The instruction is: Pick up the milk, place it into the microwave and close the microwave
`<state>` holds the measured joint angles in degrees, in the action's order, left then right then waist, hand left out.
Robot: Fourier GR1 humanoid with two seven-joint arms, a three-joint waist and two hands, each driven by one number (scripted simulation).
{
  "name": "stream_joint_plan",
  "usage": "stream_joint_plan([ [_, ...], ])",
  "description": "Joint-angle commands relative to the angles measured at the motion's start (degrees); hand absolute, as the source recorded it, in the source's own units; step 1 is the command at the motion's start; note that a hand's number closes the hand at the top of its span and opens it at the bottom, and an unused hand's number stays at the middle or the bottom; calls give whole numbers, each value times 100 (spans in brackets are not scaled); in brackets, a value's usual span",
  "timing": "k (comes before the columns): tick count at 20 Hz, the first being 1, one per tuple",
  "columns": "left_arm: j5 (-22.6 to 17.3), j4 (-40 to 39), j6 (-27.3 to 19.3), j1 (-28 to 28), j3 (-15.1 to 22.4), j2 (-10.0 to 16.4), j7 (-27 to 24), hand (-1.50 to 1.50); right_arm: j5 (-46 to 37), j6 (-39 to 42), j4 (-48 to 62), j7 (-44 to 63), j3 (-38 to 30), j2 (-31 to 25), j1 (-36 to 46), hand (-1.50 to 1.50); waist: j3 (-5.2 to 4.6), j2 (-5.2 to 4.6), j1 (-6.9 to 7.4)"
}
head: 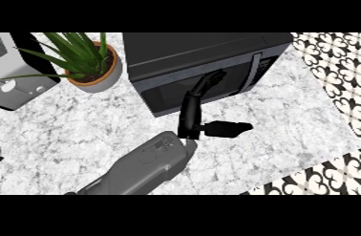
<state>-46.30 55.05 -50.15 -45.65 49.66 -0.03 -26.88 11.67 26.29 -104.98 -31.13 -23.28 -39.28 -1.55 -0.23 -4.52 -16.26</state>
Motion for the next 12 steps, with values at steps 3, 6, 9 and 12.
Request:
stream_joint_plan([
  [3, -306, -394, -116, -398, -291, 2, -129, -150, -79, -40, 130, 12, -8, -120, 247, 150, 4, -87, 12],
  [6, -365, -460, -67, -416, -332, 3, -308, -150, -82, -78, 192, 33, -29, -118, 289, 150, 3, -99, -3],
  [9, -483, -458, -39, -419, -302, 2, -376, -150, -21, -31, 272, 47, -49, -208, 435, 150, -2, -123, -12],
  [12, -501, -390, -20, -361, -156, 2, -483, -150, 969, 354, 640, 137, 483, 537, 326, -150, 44, -186, 126],
])
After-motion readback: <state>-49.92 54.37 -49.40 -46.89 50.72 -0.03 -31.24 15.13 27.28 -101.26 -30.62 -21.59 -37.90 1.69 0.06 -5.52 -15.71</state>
